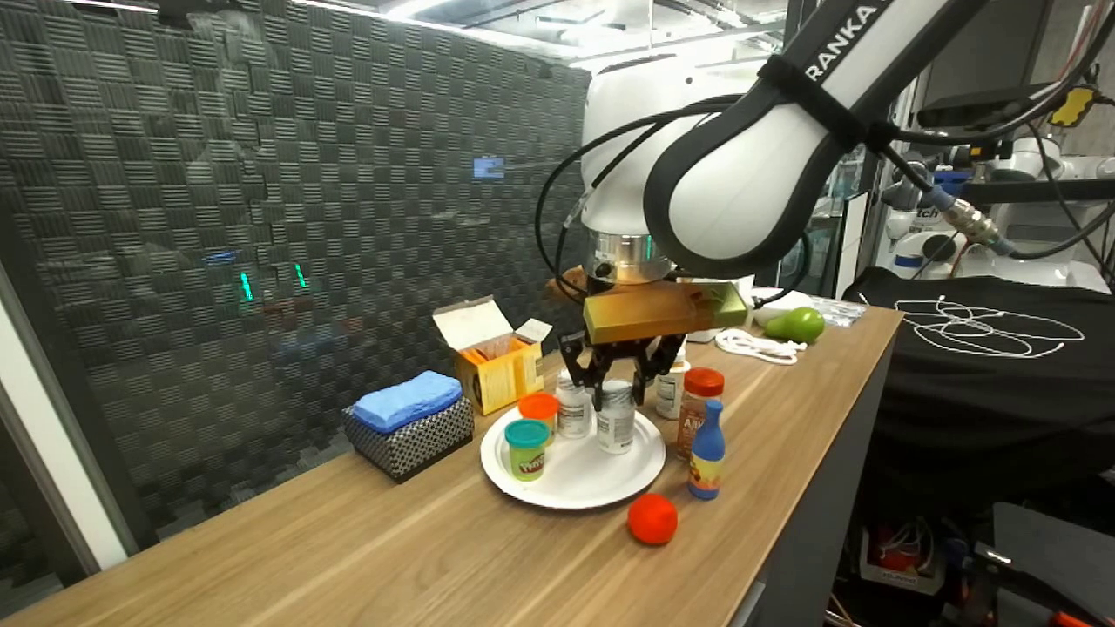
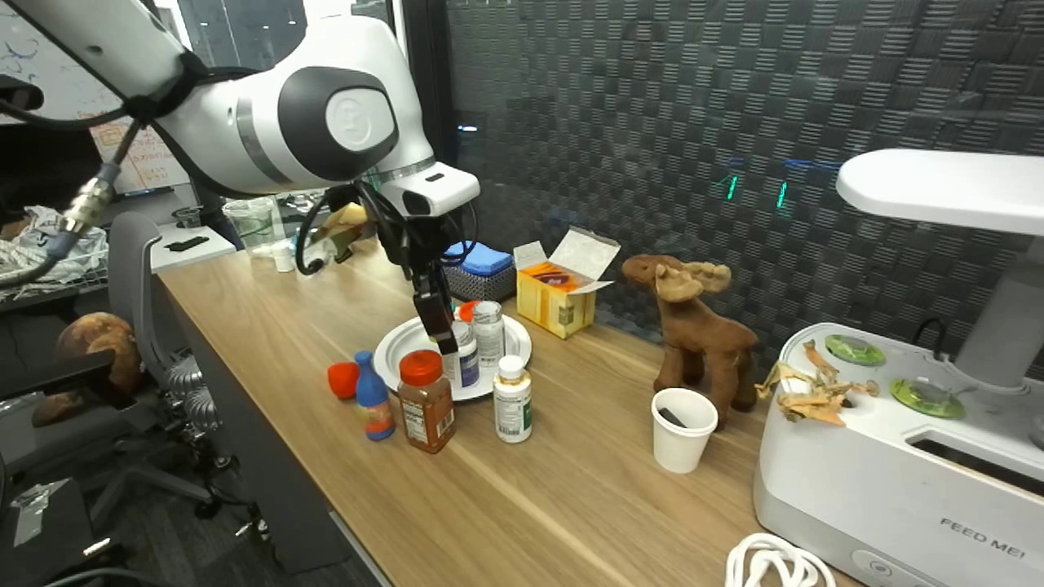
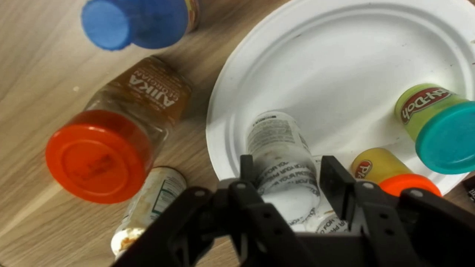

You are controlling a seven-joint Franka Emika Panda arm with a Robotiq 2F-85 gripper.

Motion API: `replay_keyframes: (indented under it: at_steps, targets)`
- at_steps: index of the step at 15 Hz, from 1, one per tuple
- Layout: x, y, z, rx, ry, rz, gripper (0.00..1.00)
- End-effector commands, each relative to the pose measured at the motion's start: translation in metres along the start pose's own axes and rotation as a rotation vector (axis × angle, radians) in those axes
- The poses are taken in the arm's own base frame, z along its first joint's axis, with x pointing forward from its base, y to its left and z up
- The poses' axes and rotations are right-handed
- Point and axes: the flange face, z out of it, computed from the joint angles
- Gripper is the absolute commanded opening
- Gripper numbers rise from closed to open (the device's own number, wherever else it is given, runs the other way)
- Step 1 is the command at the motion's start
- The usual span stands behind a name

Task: Put the bottles on the tray

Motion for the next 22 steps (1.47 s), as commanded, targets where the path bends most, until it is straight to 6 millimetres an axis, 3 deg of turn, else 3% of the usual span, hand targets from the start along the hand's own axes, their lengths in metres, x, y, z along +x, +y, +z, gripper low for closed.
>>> replay_keyframes:
  at_steps: [1,3,4,12,15,22]
  targets:
    - [0.003,-0.003,-0.007,-0.019,0.016,-0.019,0.84]
    - [0.0,0.002,-0.017,-0.032,0.025,-0.038,0.98]
    - [-0.001,0.003,-0.022,-0.038,0.032,-0.046,1.0]
    - [0.016,0.035,-0.088,-0.103,0.089,-0.033,1.0]
    - [0.028,0.049,-0.088,-0.105,0.062,-0.016,1.0]
    - [0.048,0.061,-0.048,-0.08,-0.015,-0.015,1.0]
